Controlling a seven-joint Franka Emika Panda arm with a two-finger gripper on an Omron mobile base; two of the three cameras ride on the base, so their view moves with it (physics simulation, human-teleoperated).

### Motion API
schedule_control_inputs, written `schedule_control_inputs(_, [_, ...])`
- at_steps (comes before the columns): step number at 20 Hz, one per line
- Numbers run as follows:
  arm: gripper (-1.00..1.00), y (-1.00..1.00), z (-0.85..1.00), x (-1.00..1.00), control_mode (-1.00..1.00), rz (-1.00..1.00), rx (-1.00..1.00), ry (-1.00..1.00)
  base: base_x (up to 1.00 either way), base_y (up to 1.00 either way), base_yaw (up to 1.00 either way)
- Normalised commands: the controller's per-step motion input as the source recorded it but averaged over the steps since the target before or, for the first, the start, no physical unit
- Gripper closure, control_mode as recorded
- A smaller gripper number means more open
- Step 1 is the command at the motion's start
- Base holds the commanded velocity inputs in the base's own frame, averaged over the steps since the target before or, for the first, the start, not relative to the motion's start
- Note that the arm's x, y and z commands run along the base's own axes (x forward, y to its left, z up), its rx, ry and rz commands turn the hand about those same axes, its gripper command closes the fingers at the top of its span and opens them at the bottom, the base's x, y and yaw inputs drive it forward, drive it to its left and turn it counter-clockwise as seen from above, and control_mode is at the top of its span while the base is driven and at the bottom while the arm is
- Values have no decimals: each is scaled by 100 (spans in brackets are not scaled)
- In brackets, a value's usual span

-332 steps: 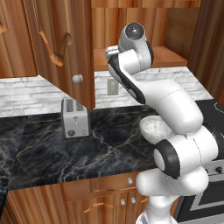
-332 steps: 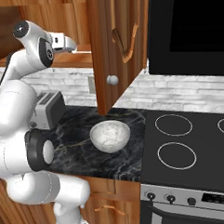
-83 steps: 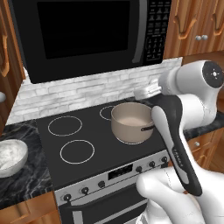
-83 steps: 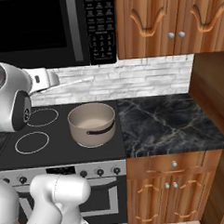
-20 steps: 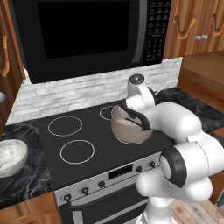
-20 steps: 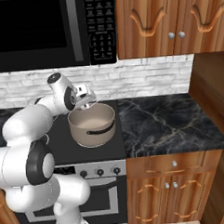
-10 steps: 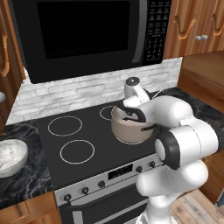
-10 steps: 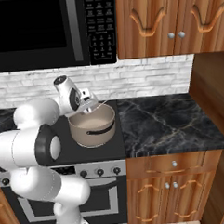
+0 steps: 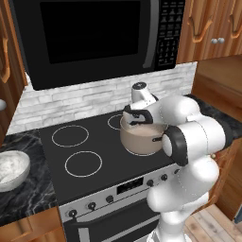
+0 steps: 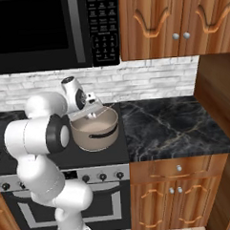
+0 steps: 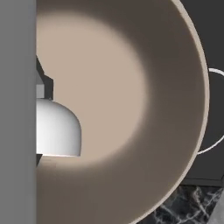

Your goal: Open the cabinet and move the ladle to the pot. Then close the cabinet.

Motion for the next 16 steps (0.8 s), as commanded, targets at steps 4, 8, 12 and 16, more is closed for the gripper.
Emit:
schedule_control_inputs(4, [100, 0, -28, 17, -100, 0, 0, 6, 0, 0, 0])
schedule_control_inputs(8, [100, 0, -14, 24, -100, 0, 0, 8, 0, 0, 0])
schedule_control_inputs(12, [100, 0, -14, 24, -100, 0, 0, 8, 0, 0, 0])
schedule_control_inputs(16, [100, 0, -21, 23, -100, 0, 0, 5, 0, 0, 0])
